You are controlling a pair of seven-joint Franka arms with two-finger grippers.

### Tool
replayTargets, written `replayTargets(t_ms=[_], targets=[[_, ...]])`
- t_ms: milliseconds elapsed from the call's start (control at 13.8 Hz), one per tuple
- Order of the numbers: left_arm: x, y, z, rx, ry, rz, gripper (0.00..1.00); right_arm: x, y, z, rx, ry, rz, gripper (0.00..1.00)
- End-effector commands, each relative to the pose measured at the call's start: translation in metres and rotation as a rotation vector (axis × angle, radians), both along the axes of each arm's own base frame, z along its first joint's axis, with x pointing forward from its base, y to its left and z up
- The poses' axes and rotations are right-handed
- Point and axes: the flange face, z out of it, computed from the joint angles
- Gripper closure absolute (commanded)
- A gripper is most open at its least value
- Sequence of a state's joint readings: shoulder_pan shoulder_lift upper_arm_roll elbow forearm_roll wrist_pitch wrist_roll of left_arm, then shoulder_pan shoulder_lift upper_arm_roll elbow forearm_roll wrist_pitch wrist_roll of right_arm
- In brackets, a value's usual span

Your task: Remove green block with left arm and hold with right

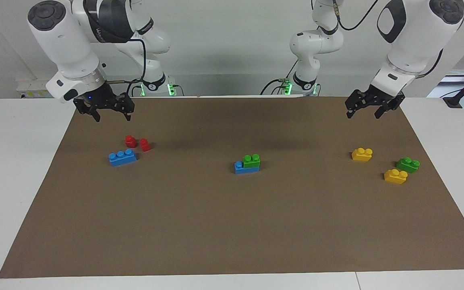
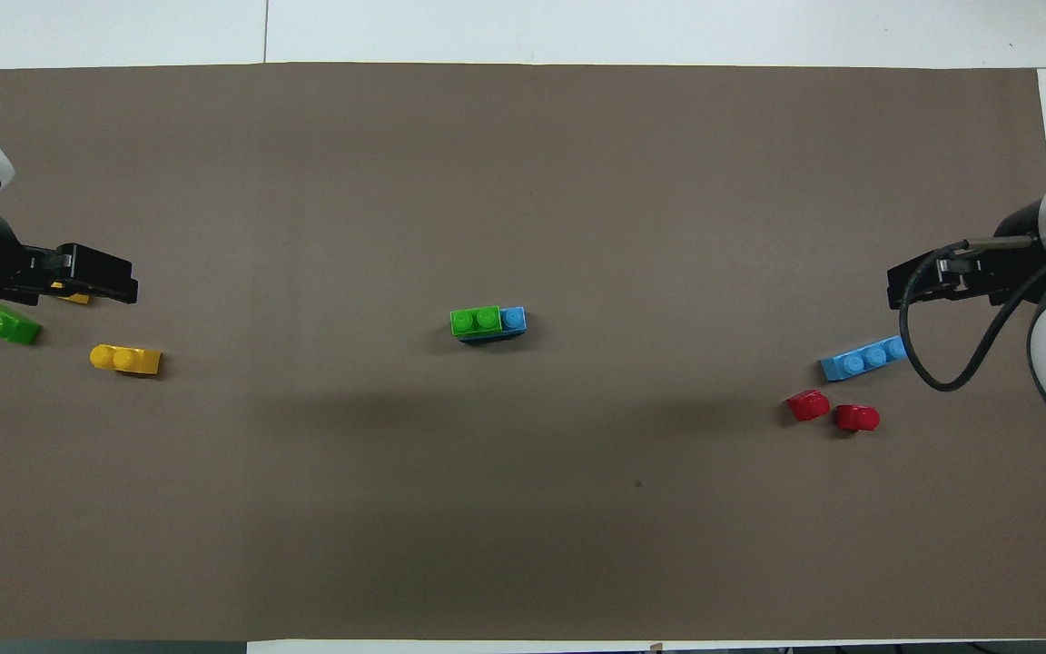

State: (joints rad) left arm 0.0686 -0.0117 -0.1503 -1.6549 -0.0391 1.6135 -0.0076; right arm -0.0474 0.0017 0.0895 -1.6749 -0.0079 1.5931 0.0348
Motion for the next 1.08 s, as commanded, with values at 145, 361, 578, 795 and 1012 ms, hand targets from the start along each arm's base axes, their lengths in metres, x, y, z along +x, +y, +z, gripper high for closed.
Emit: replayTargets(t_ms=[145,361,578,795,1012], targets=[[-0.004,0.003,0.004,-0.014,-0.016,-0.009,0.00,-0.006,-0.002,0.004,-0.015,-0.004,0.025,0.00],[-0.004,0.003,0.004,-0.011,-0.016,-0.009,0.00,-0.010,-0.006,0.012,-0.011,-0.017,0.020,0.00],[-0.006,0.004,0.009,-0.011,-0.024,0.006,0.00,-0.010,-0.001,0.004,-0.015,-0.037,-0.047,0.00],[-0.012,-0.002,0.015,-0.009,-0.029,-0.009,0.00,-0.003,0.019,-0.009,-0.017,-0.075,-0.337,0.03],[-0.016,0.004,0.020,-0.007,-0.031,0.001,0.00,0.010,0.063,-0.031,0.030,-0.069,-0.577,0.06]])
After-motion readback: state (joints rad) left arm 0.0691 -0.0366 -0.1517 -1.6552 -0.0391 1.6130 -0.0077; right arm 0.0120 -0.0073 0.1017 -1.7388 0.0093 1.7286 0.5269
